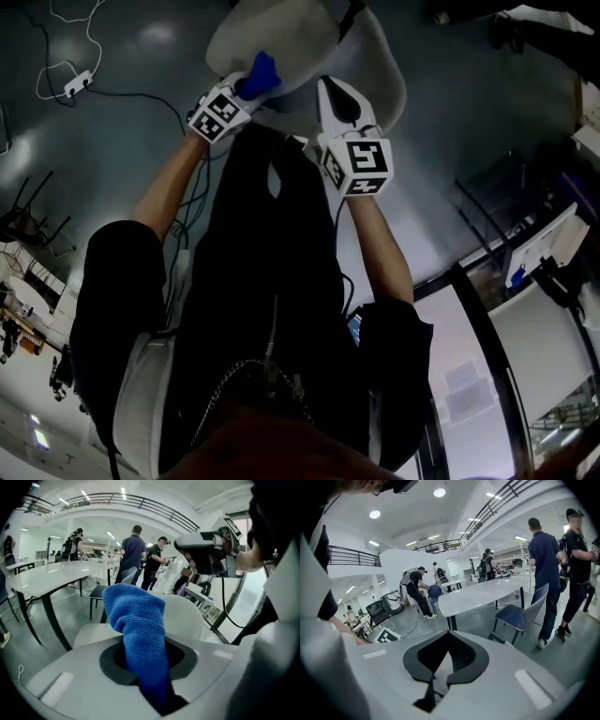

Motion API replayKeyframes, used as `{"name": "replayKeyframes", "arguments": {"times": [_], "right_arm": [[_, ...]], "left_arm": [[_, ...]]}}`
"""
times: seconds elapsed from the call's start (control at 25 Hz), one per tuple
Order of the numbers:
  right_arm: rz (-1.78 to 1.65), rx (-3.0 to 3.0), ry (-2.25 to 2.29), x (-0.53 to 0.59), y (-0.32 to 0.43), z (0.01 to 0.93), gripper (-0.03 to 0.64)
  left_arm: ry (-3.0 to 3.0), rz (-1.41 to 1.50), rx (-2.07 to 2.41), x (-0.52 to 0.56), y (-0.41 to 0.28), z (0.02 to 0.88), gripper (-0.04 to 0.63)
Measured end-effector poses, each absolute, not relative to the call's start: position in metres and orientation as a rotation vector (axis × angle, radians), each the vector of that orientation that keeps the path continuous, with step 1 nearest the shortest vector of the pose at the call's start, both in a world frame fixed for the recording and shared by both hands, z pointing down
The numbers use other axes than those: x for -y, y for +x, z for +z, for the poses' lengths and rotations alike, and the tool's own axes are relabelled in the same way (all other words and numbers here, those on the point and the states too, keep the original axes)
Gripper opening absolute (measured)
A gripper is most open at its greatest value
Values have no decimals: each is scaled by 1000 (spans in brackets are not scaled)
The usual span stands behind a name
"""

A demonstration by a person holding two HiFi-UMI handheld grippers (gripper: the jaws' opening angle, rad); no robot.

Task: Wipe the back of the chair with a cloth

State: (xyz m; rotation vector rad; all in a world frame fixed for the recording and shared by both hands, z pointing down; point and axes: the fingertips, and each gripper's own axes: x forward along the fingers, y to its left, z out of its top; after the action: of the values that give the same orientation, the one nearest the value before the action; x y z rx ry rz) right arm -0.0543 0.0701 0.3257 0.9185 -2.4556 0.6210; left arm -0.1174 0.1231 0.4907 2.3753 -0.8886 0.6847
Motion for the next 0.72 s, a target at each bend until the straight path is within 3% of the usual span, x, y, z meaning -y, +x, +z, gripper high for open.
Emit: {"name": "replayKeyframes", "arguments": {"times": [0.72], "right_arm": [[442, 2600, 626, -208, -11, 286, 2]], "left_arm": [[2203, 456, 1443, -231, -97, 360, 97]]}}
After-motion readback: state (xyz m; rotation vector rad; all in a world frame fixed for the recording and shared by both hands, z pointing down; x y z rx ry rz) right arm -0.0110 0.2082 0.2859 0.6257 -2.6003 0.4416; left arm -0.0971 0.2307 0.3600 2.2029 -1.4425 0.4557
